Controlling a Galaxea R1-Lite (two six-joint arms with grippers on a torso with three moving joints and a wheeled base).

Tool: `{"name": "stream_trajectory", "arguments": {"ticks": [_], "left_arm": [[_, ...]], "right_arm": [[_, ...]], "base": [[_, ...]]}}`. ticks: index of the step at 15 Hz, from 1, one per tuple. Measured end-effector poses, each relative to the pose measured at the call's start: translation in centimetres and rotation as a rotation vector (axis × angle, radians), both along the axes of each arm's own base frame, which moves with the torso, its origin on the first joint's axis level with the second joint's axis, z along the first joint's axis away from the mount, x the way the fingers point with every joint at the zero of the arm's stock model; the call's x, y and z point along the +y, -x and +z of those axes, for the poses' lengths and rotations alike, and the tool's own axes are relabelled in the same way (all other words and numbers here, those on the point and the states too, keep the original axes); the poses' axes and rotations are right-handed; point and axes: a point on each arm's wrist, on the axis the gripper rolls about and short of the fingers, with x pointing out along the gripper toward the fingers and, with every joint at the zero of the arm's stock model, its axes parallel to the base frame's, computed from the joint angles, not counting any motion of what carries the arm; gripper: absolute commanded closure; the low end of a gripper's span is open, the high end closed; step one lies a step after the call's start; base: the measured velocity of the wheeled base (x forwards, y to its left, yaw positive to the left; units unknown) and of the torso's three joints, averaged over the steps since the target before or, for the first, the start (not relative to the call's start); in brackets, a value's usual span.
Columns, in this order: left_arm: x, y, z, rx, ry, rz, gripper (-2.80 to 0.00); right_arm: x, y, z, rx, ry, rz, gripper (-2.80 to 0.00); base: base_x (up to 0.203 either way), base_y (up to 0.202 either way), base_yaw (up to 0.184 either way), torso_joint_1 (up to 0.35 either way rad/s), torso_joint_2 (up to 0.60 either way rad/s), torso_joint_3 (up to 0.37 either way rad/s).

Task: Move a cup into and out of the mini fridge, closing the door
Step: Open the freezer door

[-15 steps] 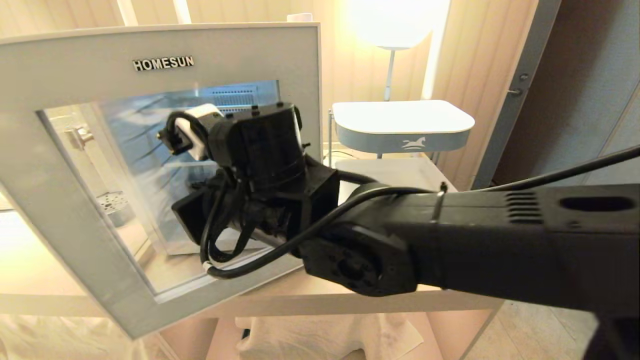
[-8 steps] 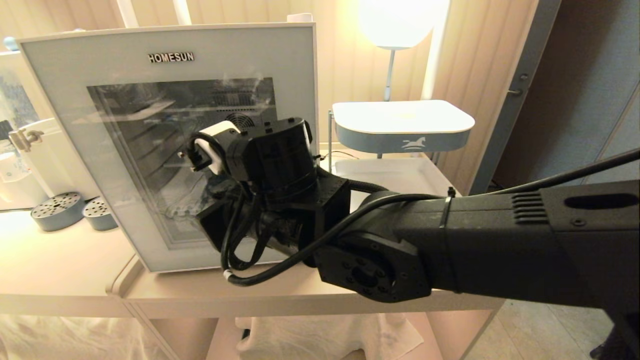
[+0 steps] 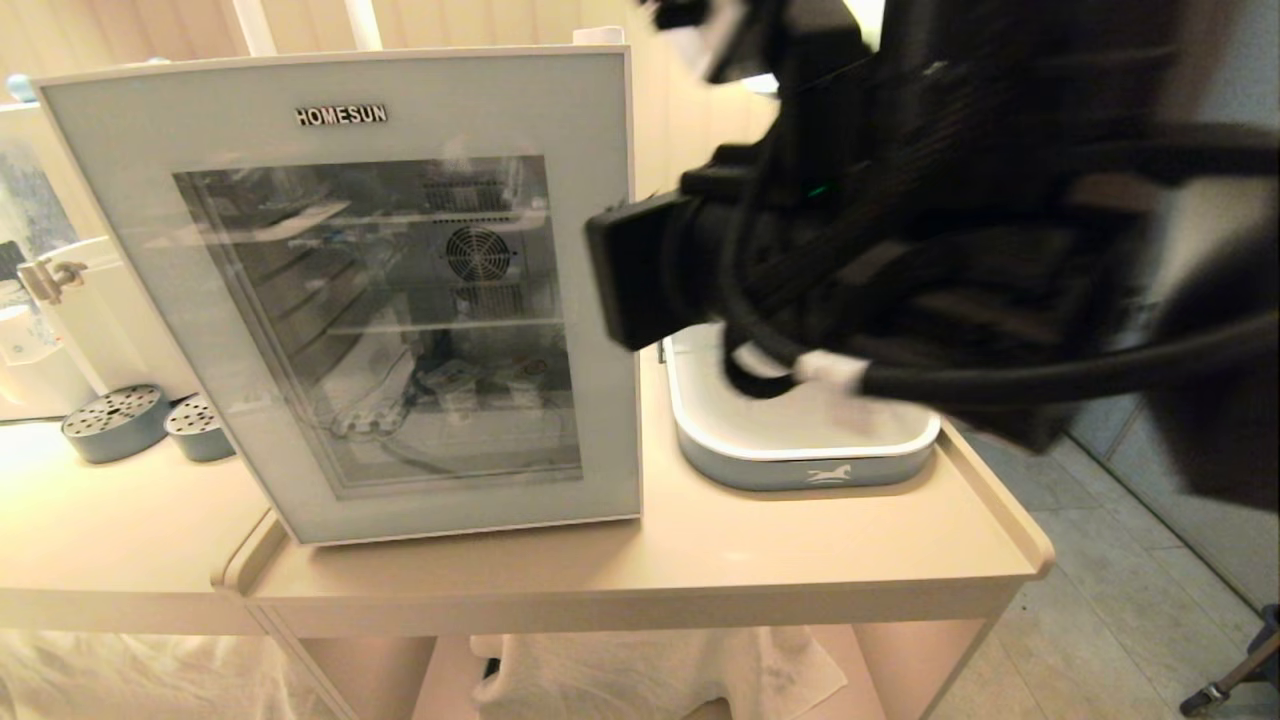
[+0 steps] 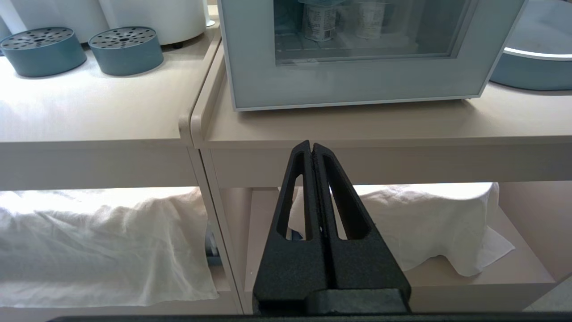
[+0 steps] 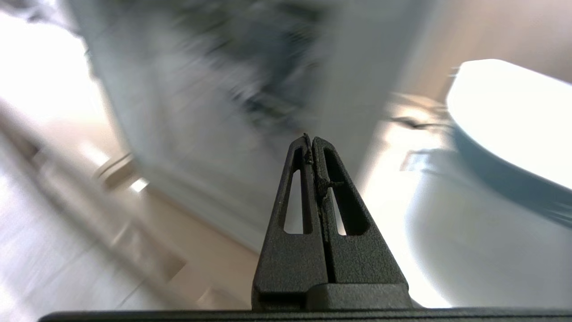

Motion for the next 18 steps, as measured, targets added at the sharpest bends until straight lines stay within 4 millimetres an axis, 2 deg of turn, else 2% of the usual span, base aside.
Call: {"name": "stream_trajectory", "arguments": {"ticks": [1, 3, 6, 9, 11, 13, 16, 18], "left_arm": [[0.0, 0.0, 0.0, 0.000, 0.000, 0.000, 0.00], [0.0, 0.0, 0.0, 0.000, 0.000, 0.000, 0.00], [0.0, 0.0, 0.0, 0.000, 0.000, 0.000, 0.00], [0.0, 0.0, 0.0, 0.000, 0.000, 0.000, 0.00], [0.0, 0.0, 0.0, 0.000, 0.000, 0.000, 0.00], [0.0, 0.0, 0.0, 0.000, 0.000, 0.000, 0.00], [0.0, 0.0, 0.0, 0.000, 0.000, 0.000, 0.00], [0.0, 0.0, 0.0, 0.000, 0.000, 0.000, 0.00]], "right_arm": [[-2.9, 1.1, 1.3, -0.017, -0.022, -0.058, 0.00], [-10.1, 2.9, 3.5, -0.046, -0.066, -0.214, 0.00], [-20.2, 5.8, 4.5, -0.093, -0.127, -0.567, 0.00], [-26.4, 9.6, 4.3, -0.168, -0.184, -0.935, 0.00], [-28.4, 13.3, 2.8, -0.209, -0.212, -1.073, 0.00], [-29.3, 16.8, 0.0, -0.229, -0.233, -1.141, 0.00], [-29.7, 21.3, -4.1, -0.240, -0.268, -1.257, 0.00], [-29.2, 23.2, -6.5, -0.237, -0.347, -1.252, 0.00]], "base": [[0.000, 0.000, 0.000, 0.000, 0.00, 0.000], [0.000, 0.000, 0.000, 0.000, 0.00, 0.000], [0.000, 0.000, 0.000, 0.000, 0.00, 0.000], [0.000, 0.000, 0.000, 0.000, 0.00, 0.000], [0.000, 0.000, 0.000, 0.000, 0.00, 0.000], [0.000, 0.000, 0.000, 0.000, 0.00, 0.000], [0.000, 0.000, 0.000, 0.000, 0.00, 0.000], [0.000, 0.000, 0.000, 0.000, 0.00, 0.000]]}}
